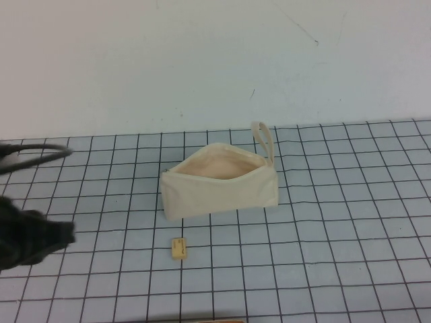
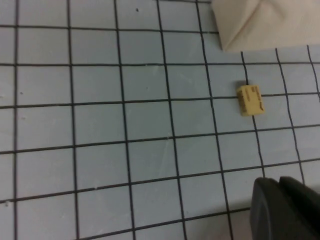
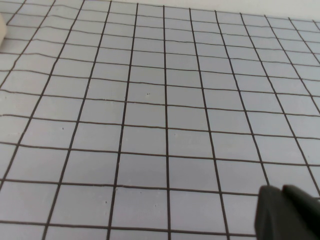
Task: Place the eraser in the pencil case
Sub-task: Pick up the eraser from the table, then place the eraser on the pencil case
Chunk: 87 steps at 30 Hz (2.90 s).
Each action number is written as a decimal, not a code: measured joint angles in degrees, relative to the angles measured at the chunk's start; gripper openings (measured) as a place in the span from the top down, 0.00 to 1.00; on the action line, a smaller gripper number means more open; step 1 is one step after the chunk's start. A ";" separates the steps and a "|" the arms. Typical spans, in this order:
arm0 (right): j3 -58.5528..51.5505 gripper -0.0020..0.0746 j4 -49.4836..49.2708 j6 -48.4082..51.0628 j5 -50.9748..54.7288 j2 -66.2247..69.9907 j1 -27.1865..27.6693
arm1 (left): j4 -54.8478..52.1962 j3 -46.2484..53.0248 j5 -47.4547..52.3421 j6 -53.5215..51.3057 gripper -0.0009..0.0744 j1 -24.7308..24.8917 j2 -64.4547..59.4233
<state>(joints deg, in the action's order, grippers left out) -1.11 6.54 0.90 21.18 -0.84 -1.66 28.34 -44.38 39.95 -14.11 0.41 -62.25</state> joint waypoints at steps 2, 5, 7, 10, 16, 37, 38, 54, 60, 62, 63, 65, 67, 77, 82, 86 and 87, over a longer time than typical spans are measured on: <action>0.00 0.98 0.00 0.00 0.00 0.00 0.00 | 1.89 -1.53 0.00 -1.66 0.99 1.70 -4.02; 0.00 0.98 0.00 0.00 0.00 0.00 0.00 | 1.26 -4.78 -0.11 -1.98 0.99 7.29 -9.79; 0.00 0.98 0.00 0.00 0.00 0.00 0.00 | -1.76 -7.31 -0.22 -0.36 0.99 12.98 -13.29; 0.00 0.98 0.00 0.00 0.00 0.00 0.00 | -10.58 -11.15 -0.22 8.10 0.99 21.58 -18.31; 0.00 0.98 0.00 0.00 0.00 0.00 0.00 | -32.12 -18.11 -0.22 31.23 0.99 31.33 -28.11; 0.00 0.98 0.00 0.00 0.00 0.00 0.00 | -40.10 -28.78 -0.36 41.54 0.38 32.28 -48.67; 0.00 0.98 0.00 0.00 0.00 0.00 0.00 | -40.23 -28.90 -0.47 41.59 0.38 32.15 -49.00; 0.00 0.98 0.00 0.00 0.00 0.00 0.00 | -29.93 -29.40 -1.72 36.37 0.57 25.91 -51.27; 0.00 0.98 0.00 0.00 0.00 0.00 0.00 | -29.34 -29.40 -0.52 33.69 0.74 25.91 -51.27; 0.00 0.98 0.00 0.00 0.00 0.00 0.00 | -29.34 -29.54 0.38 32.82 0.74 25.91 -51.27; 0.00 0.98 0.00 0.00 0.00 0.00 0.00 | -29.34 -29.70 0.93 32.40 0.74 25.91 -51.27; 0.00 0.98 0.00 0.00 0.00 0.00 0.00 | -29.22 -30.50 3.75 31.42 0.74 25.91 -51.27; 0.00 0.98 0.00 0.00 0.00 0.00 0.00 | -28.34 -31.57 8.05 29.63 0.74 26.13 -51.27; 0.00 0.98 0.00 0.00 0.00 0.00 0.00 | -26.59 -39.52 12.99 24.49 0.74 28.20 -40.39; 0.00 0.98 0.00 0.00 0.00 0.00 0.00 | -27.70 -41.34 -0.30 24.49 0.74 28.20 -37.36; 0.00 0.98 0.00 0.00 0.00 0.00 0.00 | -27.84 -41.44 -8.23 24.49 0.74 28.20 -40.23; 0.00 0.98 0.00 0.00 0.00 0.00 0.00 | -27.71 -41.60 -8.45 24.49 0.74 28.20 -41.40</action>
<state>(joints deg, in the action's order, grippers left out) -1.11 6.54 0.90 21.18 -0.84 -1.66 0.62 -85.98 31.50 10.38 28.61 -103.65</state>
